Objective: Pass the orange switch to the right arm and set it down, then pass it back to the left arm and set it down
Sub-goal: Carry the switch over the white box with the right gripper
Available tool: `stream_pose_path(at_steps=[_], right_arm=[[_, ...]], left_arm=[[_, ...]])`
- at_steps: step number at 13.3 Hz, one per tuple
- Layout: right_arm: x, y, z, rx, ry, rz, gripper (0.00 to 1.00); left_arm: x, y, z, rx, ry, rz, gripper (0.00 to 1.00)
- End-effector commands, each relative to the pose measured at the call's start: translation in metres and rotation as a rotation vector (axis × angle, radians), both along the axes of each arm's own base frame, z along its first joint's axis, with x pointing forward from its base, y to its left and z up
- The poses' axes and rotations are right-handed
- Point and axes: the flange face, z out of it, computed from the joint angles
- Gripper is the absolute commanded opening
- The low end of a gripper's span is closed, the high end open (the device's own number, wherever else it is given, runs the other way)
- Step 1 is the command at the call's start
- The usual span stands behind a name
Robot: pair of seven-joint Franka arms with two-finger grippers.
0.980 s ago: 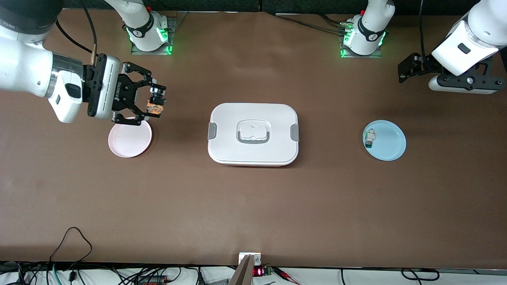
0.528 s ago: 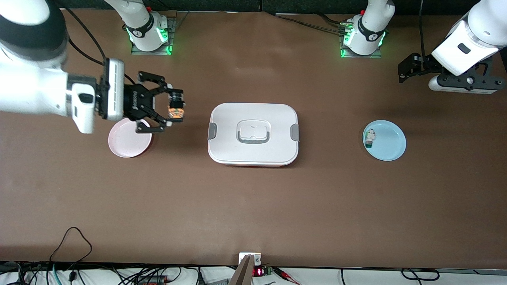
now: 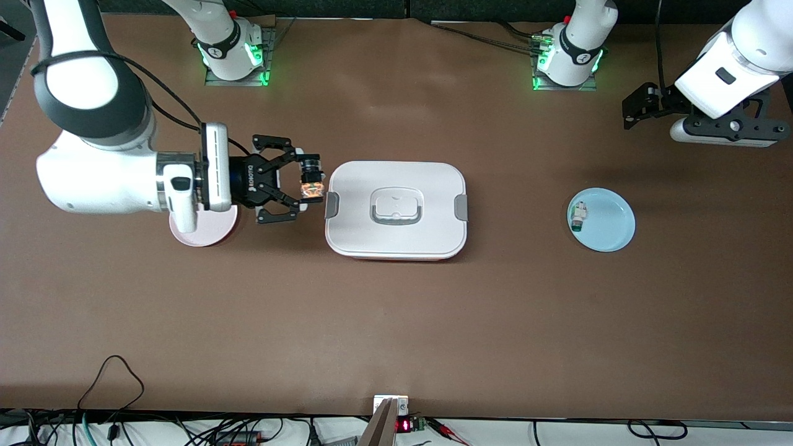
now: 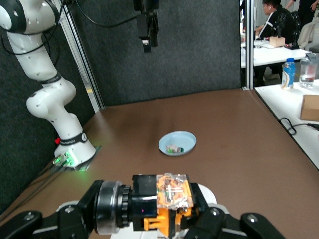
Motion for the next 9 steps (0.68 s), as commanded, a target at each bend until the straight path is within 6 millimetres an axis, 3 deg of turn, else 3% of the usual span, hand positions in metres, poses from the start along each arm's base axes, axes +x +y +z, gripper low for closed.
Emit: stream_pose_path(at_steps=[1,5,8,9], right_arm=[[-0.007,0.026,-0.002,0.063,0.012,0.008,0.29],[-0.019,0.084,-0.015,0.196,0.086,-0.021,0.29],[-0.024,0.106,-0.014,0.200,0.080,-0.073,0.29],[-0.027,0.113,-0.013,0.210,0.086,-0.080,0.29]], left_arm=[[-0.002,0.000,0.006,-0.012,0.005,-0.008,1.00],[-0.002,0.000,0.006,-0.011,0.007,-0.007,1.00],[-0.007,-0.003,0.002,-0.087,0.065,-0.001,1.00],[-0.007,-0.012,-0.012,-0.094,0.123,-0.017,1.00]])
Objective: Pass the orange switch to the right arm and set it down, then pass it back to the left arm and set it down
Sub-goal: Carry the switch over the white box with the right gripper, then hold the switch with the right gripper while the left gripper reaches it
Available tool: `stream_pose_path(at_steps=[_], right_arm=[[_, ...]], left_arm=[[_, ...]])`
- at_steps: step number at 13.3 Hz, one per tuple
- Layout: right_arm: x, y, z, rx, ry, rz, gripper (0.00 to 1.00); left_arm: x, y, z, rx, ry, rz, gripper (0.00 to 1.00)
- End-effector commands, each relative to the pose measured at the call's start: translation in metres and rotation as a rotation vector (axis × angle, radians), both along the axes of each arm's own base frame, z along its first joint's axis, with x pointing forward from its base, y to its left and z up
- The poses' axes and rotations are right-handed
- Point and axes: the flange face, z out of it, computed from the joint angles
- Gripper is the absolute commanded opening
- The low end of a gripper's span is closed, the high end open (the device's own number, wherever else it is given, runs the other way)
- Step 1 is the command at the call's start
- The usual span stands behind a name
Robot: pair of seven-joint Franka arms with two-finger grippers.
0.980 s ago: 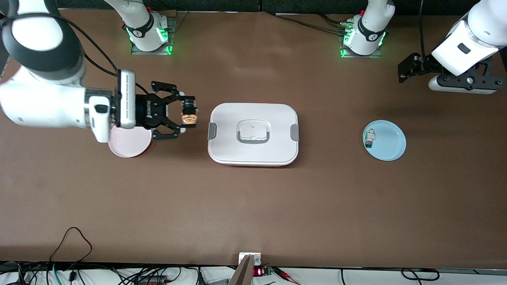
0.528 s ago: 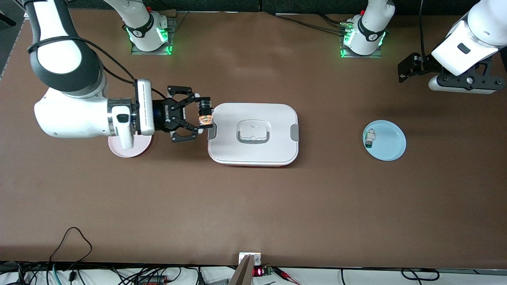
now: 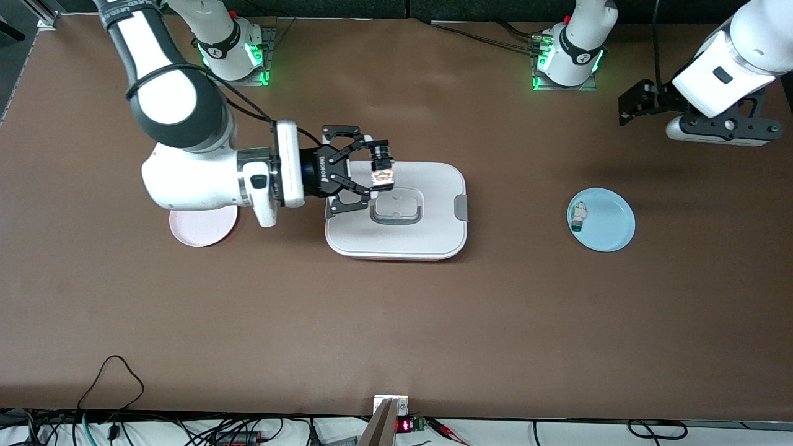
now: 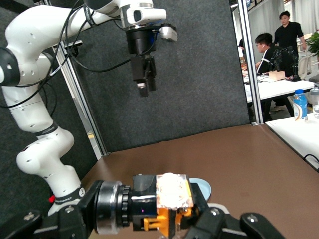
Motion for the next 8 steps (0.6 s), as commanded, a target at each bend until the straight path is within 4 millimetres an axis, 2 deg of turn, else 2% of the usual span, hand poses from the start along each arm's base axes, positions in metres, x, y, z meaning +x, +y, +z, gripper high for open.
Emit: stream_pose_path(at_steps=[1,4,5,8], right_arm=[[-0.003,0.014,0.004,0.020,-0.010,-0.058,0.29],[-0.008,0.029,0.006,-0.006,-0.021,-0.095,0.29],[-0.010,0.032,0.004,-0.007,-0.022,-0.093,0.29],[-0.013,0.039,0.005,-0.016,-0.024,-0.109,0.29]], left_arm=[[0.000,-0.010,-0.013,-0.043,0.096,-0.023,1.00],[0.003,-0.042,-0.022,-0.309,0.181,-0.005,1.00],[0.012,-0.048,-0.035,-0.405,0.224,0.010,1.00],[0.062,-0.045,-0.080,-0.776,0.324,0.183,1.00]])
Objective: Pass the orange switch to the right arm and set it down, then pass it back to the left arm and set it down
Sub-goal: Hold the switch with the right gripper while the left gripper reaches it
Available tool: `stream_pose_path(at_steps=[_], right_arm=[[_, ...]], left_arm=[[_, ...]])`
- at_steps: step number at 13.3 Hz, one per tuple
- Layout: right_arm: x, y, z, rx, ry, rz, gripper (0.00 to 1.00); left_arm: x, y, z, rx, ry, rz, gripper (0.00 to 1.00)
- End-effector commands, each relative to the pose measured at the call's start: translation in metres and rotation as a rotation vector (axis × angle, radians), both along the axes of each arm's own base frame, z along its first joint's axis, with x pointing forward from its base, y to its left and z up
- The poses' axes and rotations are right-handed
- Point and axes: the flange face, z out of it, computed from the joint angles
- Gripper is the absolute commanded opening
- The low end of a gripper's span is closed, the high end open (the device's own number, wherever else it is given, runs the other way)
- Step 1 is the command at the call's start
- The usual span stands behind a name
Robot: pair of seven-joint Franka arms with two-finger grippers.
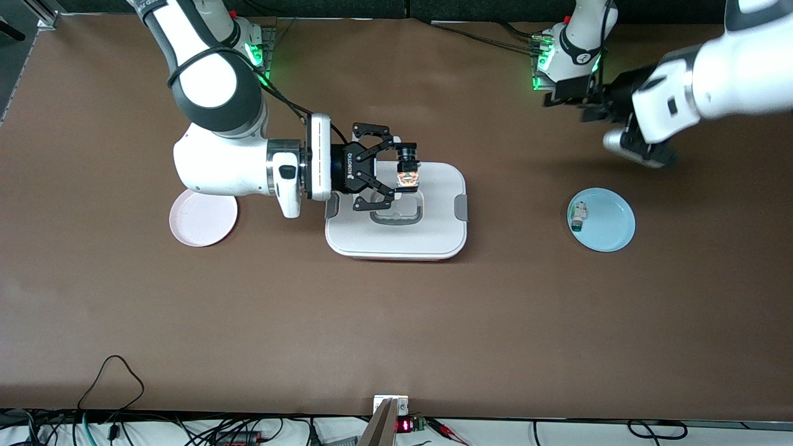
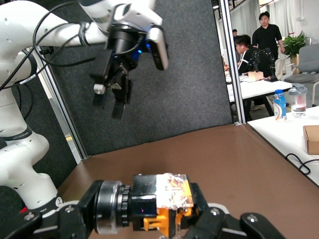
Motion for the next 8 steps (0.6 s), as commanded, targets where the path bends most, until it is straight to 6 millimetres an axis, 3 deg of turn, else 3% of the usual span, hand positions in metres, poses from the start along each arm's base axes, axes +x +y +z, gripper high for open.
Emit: stream_pose_path(at_steps=[1,5,8], right_arm=[[-0.002,0.005,0.006,0.014,-0.004,-0.024,0.29],[0.000,0.002,0.010,0.012,-0.011,-0.039,0.29],[0.001,-0.001,0.012,0.005,-0.019,-0.057,0.29]], left_arm=[[0.046,0.016,-0.048,-0.262,0.163,0.152,1.00],[0.075,0.000,-0.094,-0.570,0.262,0.338,1.00],[0.074,-0.042,-0.114,-0.685,0.217,0.431,0.99]])
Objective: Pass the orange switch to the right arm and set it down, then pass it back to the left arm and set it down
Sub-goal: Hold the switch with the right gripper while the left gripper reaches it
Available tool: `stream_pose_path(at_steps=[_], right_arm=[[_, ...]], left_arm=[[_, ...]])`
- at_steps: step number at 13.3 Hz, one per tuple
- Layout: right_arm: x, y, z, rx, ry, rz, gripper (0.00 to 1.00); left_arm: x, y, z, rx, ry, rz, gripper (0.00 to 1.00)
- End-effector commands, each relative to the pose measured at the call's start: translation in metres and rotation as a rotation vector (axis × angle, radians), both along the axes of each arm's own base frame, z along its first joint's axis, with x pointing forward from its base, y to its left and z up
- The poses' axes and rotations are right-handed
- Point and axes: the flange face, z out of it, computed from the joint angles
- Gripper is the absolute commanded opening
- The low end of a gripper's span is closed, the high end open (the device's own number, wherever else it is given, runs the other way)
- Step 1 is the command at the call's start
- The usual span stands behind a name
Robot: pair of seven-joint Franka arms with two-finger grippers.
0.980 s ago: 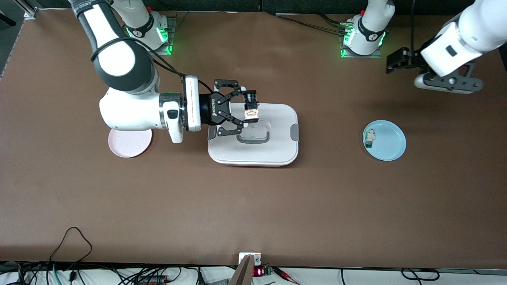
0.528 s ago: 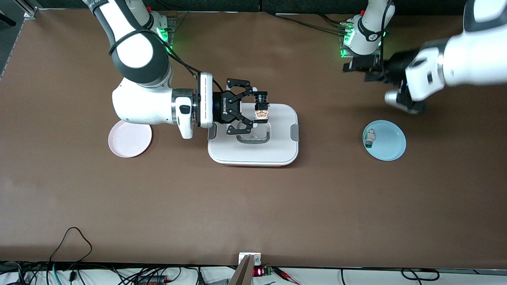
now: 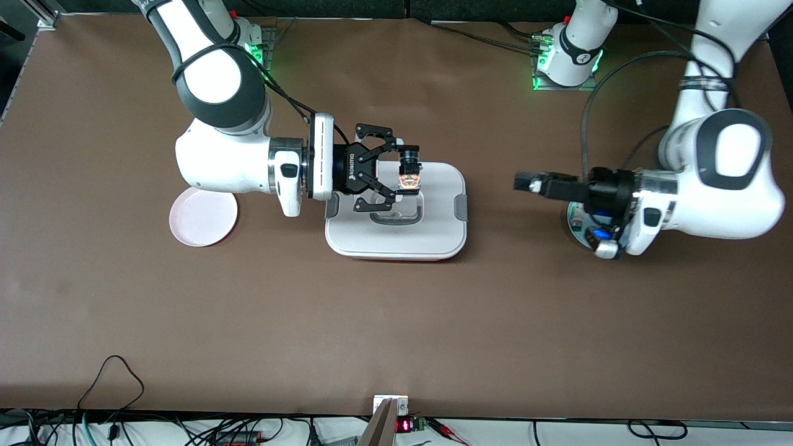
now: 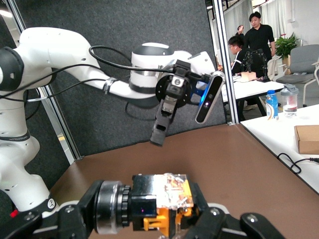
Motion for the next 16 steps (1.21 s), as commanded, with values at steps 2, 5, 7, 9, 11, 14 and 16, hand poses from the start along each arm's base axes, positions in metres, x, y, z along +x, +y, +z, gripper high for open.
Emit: stream_pose_path(at_steps=[2,5,7,9,11,14,16], right_arm=[[0.000,0.000,0.009,0.009,-0.010,-0.036,0.29],[0.001,-0.002,0.009,0.003,-0.015,-0.037,0.29],[0.002,-0.004,0.010,0.001,-0.019,-0.039,0.30],[0.002,-0.004,0.011,0.002,-0.020,-0.039,0.30],[0.002,-0.006,0.010,0.000,-0.023,-0.040,0.30],[0.002,-0.005,0.010,0.000,-0.020,-0.039,0.30],[0.001,-0.004,0.009,-0.002,-0.019,-0.038,0.30]], left_arm=[[-0.015,-0.045,-0.012,-0.077,-0.103,0.066,0.97],[-0.020,-0.075,-0.024,-0.097,-0.151,0.047,0.99],[-0.023,-0.091,-0.026,-0.121,-0.137,0.056,1.00],[-0.025,-0.113,-0.024,-0.122,-0.129,0.104,1.00],[-0.028,-0.133,-0.023,-0.118,-0.125,0.145,1.00],[-0.032,-0.148,-0.022,-0.112,-0.132,0.169,1.00],[-0.028,-0.148,-0.021,-0.121,-0.130,0.177,0.98]])
